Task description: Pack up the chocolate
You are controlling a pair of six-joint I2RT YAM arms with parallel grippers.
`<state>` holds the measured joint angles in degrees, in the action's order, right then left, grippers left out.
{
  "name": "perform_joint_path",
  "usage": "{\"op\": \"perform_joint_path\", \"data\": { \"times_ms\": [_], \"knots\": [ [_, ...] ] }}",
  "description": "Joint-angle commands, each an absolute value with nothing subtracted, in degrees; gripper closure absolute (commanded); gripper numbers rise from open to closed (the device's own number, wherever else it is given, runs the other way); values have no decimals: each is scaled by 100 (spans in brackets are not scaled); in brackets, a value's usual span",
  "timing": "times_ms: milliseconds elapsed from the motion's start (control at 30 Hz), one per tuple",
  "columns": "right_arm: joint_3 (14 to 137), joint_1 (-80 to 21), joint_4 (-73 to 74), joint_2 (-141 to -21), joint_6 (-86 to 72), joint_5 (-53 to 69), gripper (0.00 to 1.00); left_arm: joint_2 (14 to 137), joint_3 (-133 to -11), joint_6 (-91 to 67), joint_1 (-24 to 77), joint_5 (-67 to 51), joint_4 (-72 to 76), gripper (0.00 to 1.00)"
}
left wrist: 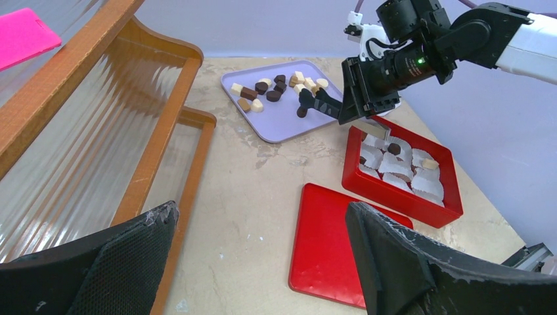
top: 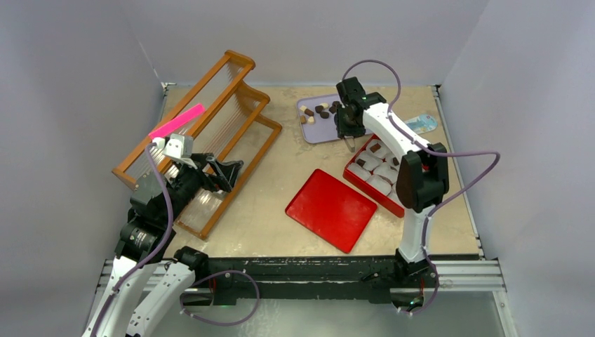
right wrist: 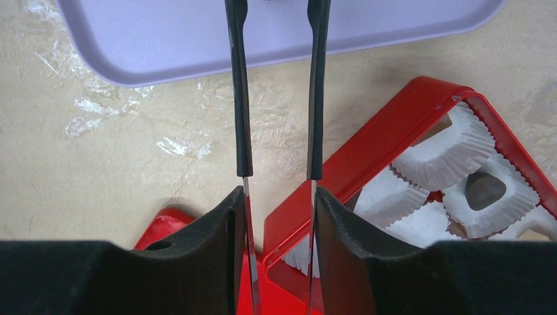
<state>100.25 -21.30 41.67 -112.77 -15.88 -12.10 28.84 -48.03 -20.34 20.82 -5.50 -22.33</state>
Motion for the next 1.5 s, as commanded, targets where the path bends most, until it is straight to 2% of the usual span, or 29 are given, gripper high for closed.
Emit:
{"op": "perform_joint_path", "data": {
  "times_ms": [0,633,1033,1467],
  "knots": [
    [10426,-2114,4372,-11342,-1827,-1441,57,2857,-4833,-1951,2127,-490,-2175,3],
    [10942,-2110,4457,-12076,-1881,-1304,56,2840,-4831,-1951,2127,-464,-2177,3],
    [10928,-2115,4412,-12097,-1831,-1384,73,2845,-4828,-1951,2127,-454,-2184,3],
    [10712,-2113,4298,-11780,-1692,-1432,78,2857,-4832,-1951,2126,-454,-2188,2]
  ]
}}
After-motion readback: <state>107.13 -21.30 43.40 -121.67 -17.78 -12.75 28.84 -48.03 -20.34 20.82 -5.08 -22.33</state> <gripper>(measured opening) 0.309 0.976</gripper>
